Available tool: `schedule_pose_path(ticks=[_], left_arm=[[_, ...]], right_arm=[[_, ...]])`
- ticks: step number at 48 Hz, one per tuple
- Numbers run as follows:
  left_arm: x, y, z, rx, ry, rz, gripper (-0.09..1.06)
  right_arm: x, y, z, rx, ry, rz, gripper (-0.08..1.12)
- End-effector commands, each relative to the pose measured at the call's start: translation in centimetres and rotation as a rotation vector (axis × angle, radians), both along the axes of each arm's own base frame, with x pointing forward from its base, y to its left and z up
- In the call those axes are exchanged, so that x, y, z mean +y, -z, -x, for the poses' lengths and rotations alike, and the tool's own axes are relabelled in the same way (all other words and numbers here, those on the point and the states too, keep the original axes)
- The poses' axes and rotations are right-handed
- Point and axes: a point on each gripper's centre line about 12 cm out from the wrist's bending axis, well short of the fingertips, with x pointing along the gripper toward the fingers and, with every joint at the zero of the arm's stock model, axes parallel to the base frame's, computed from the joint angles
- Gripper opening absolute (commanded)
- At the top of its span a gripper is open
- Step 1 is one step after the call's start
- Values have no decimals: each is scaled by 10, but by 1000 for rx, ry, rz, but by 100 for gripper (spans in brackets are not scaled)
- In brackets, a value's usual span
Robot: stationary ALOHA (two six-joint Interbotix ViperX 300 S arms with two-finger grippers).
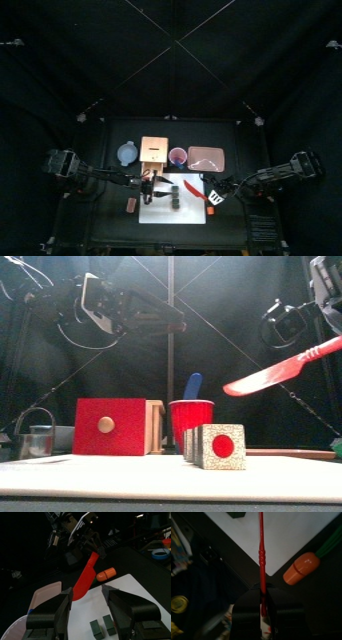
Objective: Place sushi on board then cut the sushi with the knife then place the pieces on the plate
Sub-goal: Place the 4 sushi pieces on the plate
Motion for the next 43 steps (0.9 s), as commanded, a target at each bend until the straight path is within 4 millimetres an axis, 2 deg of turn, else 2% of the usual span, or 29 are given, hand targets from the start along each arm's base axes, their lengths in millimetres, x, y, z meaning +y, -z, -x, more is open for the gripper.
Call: schedule_pose_path(ticks=[1, 9, 15, 23, 32, 34, 38, 43], left_arm=[[1, -11, 0, -38, -4, 1, 85], [2, -4, 8, -19, -4, -2, 85], [3, -5, 19, -19, -5, 0, 85], [7, -3, 28, -9, -13, -1, 85], [9, -1, 30, -5, -18, -4, 85], [10, -2, 29, -5, -21, -4, 85], [12, -2, 29, -6, -30, -3, 85], [17, -2, 29, -5, -44, -2, 85]], right_arm=[[8, 1, -4, 23, 59, -41, 36], [14, 17, -18, 45, 166, -97, 44], [18, 33, -29, 90, 224, -126, 59], [26, 39, -46, 108, 206, -108, 79], [27, 36, -43, 150, 148, -70, 83], [25, 33, -43, 151, 117, -39, 83], [11, 19, -51, 74, -24, 138, 83], [-27, -3, -67, -16, -206, 406, 83]])
